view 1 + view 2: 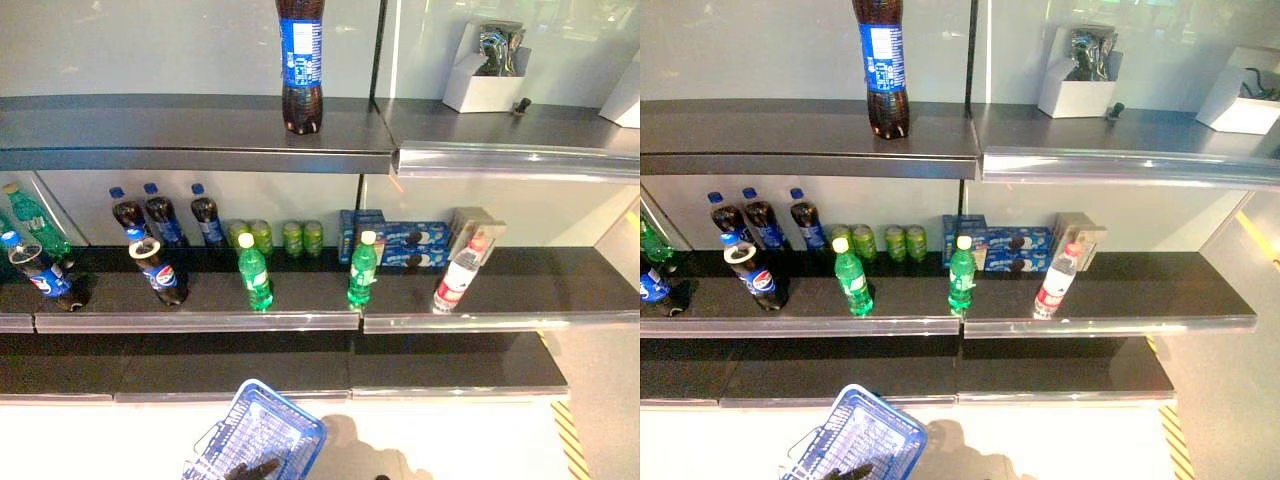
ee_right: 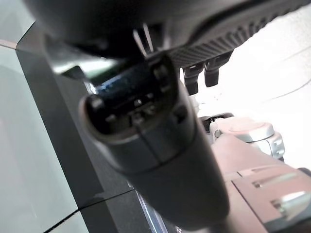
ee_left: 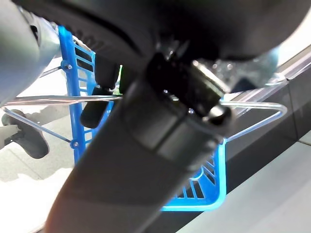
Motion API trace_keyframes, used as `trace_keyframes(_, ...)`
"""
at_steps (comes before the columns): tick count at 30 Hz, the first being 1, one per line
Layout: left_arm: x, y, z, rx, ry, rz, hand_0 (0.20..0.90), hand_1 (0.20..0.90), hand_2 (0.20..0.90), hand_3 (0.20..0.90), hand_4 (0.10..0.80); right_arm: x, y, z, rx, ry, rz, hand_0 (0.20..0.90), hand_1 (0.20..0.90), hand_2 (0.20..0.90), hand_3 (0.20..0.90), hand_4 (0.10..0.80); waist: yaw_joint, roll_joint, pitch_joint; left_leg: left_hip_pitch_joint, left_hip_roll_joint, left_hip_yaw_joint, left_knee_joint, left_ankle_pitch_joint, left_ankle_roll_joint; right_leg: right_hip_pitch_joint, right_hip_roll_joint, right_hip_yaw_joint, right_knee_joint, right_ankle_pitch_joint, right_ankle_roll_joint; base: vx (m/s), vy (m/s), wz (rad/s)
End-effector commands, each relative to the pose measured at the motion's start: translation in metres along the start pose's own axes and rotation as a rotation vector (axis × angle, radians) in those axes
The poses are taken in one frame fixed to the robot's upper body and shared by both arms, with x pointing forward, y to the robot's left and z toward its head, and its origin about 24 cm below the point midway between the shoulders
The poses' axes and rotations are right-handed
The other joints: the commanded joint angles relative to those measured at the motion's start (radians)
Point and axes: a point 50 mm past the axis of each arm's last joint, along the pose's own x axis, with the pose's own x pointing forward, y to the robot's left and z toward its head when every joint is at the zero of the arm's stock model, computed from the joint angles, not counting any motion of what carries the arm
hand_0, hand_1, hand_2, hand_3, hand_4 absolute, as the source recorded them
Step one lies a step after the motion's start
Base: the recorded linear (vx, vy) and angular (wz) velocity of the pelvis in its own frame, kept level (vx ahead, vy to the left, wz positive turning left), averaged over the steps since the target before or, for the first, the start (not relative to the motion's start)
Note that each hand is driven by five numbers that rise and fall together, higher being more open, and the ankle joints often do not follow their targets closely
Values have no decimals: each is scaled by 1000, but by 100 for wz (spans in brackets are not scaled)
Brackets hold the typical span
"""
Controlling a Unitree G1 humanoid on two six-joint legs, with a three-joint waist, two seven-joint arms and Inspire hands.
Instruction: Pick up the drink and place into the basket.
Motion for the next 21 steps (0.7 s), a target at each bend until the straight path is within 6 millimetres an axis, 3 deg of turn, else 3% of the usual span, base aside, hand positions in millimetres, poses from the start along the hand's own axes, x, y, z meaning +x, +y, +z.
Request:
trace_keyframes(1, -1, 12, 26, 57, -117, 20, 300, 300, 300, 200, 100, 7, 33, 18, -110, -30, 72, 900, 900, 900, 900, 800, 12, 10, 53, -37, 13, 53, 1, 9, -11, 56, -13, 3, 15, -89, 39, -13, 1, 13)
trace_keyframes(9, -1, 10, 27, 72, -128, 18, 300, 300, 300, 200, 100, 7, 36, 37, -232, -152, 15, 900, 900, 900, 900, 800, 20, 3, 62, -41, 16, 51, 2, 11, -14, 50, -23, -3, 11, -78, 47, -6, 1, 2)
trace_keyframes(12, -2, 8, 30, 90, -137, 17, 300, 300, 300, 200, 100, 0, 42, 78, -250, -353, -4, 900, 900, 900, 900, 800, 23, -6, 70, -38, 16, 46, 8, 8, -12, 53, -22, -6, 14, -78, 49, -4, -27, 0)
trace_keyframes(13, -3, 7, 34, 99, -141, 19, 300, 300, 300, 200, 100, -14, 47, 115, -253, -493, -11, 900, 900, 900, 900, 800, 22, -11, 76, -33, 17, 43, 10, 6, -11, 60, -21, -9, 16, -80, 49, -10, -48, 0)
trace_keyframes(14, -4, 7, 34, 100, -142, 20, 300, 300, 300, 200, 100, -16, 48, 120, -254, -519, -13, 900, 900, 900, 900, 800, 23, -12, 74, -37, 17, 44, 10, 9, -11, 56, -21, -9, 16, -79, 49, -9, -47, 1)
trace_keyframes(16, -6, 8, 38, 104, -146, 24, 300, 300, 300, 200, 100, -37, 49, 149, -250, -666, -28, 900, 900, 900, 900, 800, 18, -17, 75, -35, 19, 43, 9, 9, -10, 56, -18, -10, 18, -79, 49, -7, -31, 0)
trace_keyframes(19, -10, 18, 35, 96, -146, 29, 300, 300, 300, 200, 100, -87, 32, 192, -260, -968, -89, 900, 900, 900, 900, 800, 2, -19, 71, -24, 18, 43, 7, 3, -7, 63, -11, -3, 18, -84, 52, 14, -10, 3)
trace_keyframes(21, -12, 25, 28, 88, -141, 35, 300, 300, 300, 200, 100, -119, 20, 210, -257, -1118, -130, 900, 900, 900, 900, 800, -8, -18, 65, -19, 17, 45, 6, 0, -4, 65, -9, 4, 17, -87, 54, 32, 5, 5)
